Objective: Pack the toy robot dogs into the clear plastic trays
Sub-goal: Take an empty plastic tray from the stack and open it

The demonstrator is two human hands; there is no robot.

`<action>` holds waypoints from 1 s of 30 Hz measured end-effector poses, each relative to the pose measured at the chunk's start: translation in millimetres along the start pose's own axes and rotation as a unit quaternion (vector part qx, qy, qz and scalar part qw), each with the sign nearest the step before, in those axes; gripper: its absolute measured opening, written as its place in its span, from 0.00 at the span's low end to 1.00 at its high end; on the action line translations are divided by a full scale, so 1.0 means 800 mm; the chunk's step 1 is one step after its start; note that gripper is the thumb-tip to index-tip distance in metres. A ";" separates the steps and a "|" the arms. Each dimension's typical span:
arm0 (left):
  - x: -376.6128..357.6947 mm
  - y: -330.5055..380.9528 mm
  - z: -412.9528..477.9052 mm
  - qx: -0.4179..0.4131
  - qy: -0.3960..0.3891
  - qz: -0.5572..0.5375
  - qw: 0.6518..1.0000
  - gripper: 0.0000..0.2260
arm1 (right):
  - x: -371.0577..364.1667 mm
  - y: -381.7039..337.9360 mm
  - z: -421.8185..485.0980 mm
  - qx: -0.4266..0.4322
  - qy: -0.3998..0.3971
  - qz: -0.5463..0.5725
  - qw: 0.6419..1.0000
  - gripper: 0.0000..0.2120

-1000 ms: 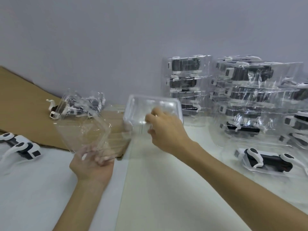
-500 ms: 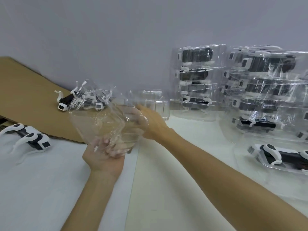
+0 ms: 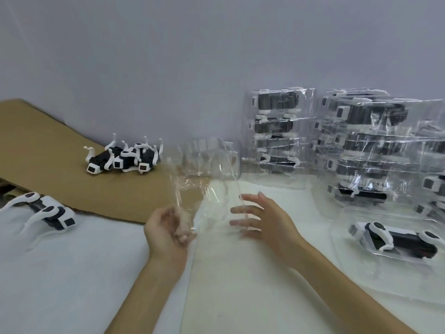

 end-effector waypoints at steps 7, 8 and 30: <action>-0.081 -0.052 -0.056 0.049 -0.208 0.135 0.967 0.13 | 0.048 0.004 -0.082 0.030 0.044 0.068 0.996 0.27; -0.085 -0.054 -0.060 0.049 -0.223 0.146 0.963 0.12 | 0.053 0.004 -0.083 0.029 0.060 0.084 0.994 0.28; -0.061 -0.014 -0.027 0.119 -0.223 -0.022 0.967 0.22 | 0.098 -0.045 -0.096 0.135 0.128 -0.058 0.981 0.14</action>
Point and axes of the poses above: each hand's wrist, its own z-axis towards the middle knuckle, its own x-axis out of the back of the hand, y = z × x, the point moved 10 cm from there along z, towards the middle knuckle, and after that the axes turned 5 degrees about -x, right-handed, at the moved point
